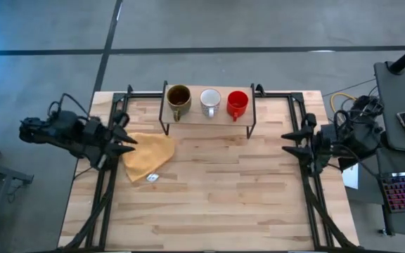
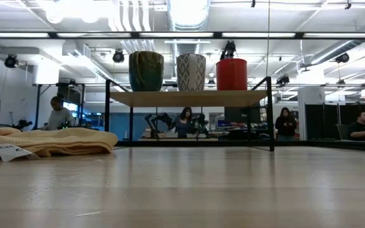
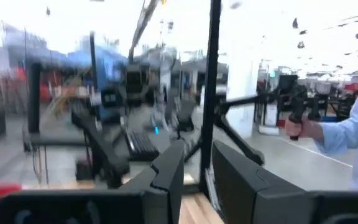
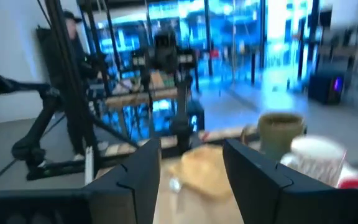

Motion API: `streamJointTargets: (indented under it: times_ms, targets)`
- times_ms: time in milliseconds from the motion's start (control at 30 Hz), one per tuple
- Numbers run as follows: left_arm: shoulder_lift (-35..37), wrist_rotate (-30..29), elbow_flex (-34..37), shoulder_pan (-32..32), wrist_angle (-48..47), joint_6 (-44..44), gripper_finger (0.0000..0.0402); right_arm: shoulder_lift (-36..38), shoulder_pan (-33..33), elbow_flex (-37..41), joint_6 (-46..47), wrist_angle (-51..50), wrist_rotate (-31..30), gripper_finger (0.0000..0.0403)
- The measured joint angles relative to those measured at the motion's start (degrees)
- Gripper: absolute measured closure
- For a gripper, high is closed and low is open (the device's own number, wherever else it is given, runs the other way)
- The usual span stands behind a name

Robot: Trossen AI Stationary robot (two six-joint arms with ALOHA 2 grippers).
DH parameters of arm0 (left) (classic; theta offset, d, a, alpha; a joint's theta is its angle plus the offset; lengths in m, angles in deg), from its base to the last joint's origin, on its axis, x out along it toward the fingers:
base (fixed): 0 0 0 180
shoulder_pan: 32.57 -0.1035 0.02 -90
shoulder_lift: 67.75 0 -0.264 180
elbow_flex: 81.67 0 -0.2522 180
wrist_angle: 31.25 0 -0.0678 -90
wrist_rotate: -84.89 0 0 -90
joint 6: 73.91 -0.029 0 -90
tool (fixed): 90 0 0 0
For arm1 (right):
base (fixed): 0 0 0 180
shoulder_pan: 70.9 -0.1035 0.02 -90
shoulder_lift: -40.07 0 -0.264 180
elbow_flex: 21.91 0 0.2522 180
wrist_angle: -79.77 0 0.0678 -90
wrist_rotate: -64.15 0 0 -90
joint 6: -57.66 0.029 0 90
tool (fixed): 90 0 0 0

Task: Stack small to large cups/mugs on shelf
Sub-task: Return to Home Position

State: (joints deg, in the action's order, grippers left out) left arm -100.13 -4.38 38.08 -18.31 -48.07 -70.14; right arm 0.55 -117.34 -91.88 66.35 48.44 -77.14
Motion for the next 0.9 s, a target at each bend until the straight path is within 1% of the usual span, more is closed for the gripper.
streamJointTargets:
  times_ms: [133, 267, 333, 400, 467, 533, 600, 700, 800, 900]
  targets:
    - [7.2, 0.11, 7.25, 0.0, 4.58, -4.79, 0.0331, 4.3, 1.05, 6.0, -10.99, 10.06, 0.6, 0.0237]
    - [13.41, -0.22, 14.47, -0.23, 6.74, -6.84, 0.0331, 8.48, 3.35, 12.61, -12.41, 14.54, 1.78, 0.0237]
    - [15.5, -1.02, 17.99, -0.63, 9.6, -8.07, 0.0331, 9.99, 5.25, 16.43, -11.95, 17.44, 2.17, 0.0237]
    - [17.6, -1.83, 20.34, -1.3, 12.53, -10.23, 0.0331, 11.25, 7.56, 19.81, -13.46, 22.11, 3.07, 0.0237]
    - [19.34, -4.23, 21.21, -2.18, 13.47, -11.09, 0.0331, 12.28, 10.28, 22.31, -16.07, 26.74, 3.74, 0.0238]
    - [21.24, -6.95, 21.81, -3.19, 11.15, -10.82, 0.0331, 13.53, 13.37, 23.94, -17.65, 28.4, 3.88, 0.0238]
    - [22.99, -7.75, 22.23, -4.0, 6.85, -9.42, 0.0331, 15.22, 16.51, 25.32, -17.41, 28.18, 3.95, 0.0238]
    - [25.96, -7.7, 22.82, -4.82, 2.1, -6.45, 0.0331, 17.72, 21.26, 27.78, -15.68, 28.03, 7.81, 0.0238]
    - [28.83, -7.69, 23.7, -4.9, -0.59, -4.93, 0.0331, 19.77, 25.34, 30.51, -12.92, 28.1, 12.02, 0.0238]
    - [30.53, -7.97, 25.73, -4.9, -0.6, -4.54, 0.0331, 20.34, 27.7, 33.61, -10.12, 27.99, 12.73, 0.0238]
